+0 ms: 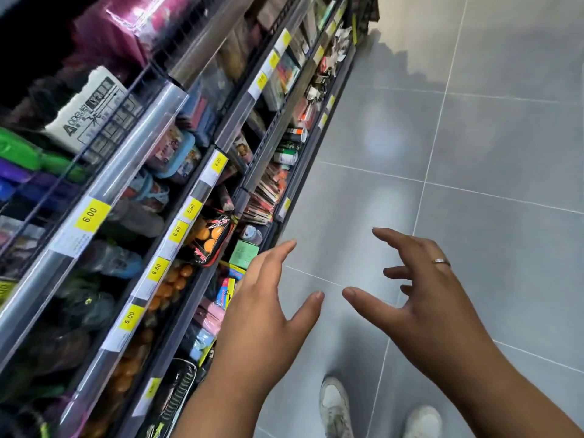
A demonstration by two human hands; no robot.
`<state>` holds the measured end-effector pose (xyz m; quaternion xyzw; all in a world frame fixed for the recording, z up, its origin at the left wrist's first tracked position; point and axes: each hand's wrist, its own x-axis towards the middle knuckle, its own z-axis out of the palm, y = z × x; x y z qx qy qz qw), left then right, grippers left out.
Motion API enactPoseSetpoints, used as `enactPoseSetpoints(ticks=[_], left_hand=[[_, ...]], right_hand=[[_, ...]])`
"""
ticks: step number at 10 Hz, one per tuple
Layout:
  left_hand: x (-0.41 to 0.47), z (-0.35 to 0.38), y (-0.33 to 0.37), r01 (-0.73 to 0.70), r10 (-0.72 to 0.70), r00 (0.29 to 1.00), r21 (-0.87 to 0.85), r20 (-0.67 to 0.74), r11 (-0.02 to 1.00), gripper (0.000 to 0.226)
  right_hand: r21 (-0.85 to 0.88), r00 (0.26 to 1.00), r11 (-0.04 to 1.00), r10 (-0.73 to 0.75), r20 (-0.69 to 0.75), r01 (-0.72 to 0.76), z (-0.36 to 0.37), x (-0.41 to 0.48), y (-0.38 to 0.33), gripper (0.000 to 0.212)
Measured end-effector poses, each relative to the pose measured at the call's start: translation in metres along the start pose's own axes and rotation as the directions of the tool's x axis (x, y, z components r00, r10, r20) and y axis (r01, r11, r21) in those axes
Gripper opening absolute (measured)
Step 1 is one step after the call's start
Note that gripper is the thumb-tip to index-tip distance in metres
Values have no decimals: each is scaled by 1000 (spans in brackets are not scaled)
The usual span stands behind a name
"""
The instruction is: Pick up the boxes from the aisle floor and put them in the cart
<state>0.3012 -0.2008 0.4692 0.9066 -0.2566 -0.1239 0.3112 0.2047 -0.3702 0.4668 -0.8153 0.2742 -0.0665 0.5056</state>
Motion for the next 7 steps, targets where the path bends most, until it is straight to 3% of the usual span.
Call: enactPoseSetpoints(ticks=[5,7], left_hand=[[28,51,176,-336,337,928,-34,156,941,73],[40,37,251,-441,444,887,-56,122,896,73]], right_hand=[[44,927,994,106,-360,-97,-165,-54,17,72],[31,881,997,77,-467,-71,-227,-68,-15,78]])
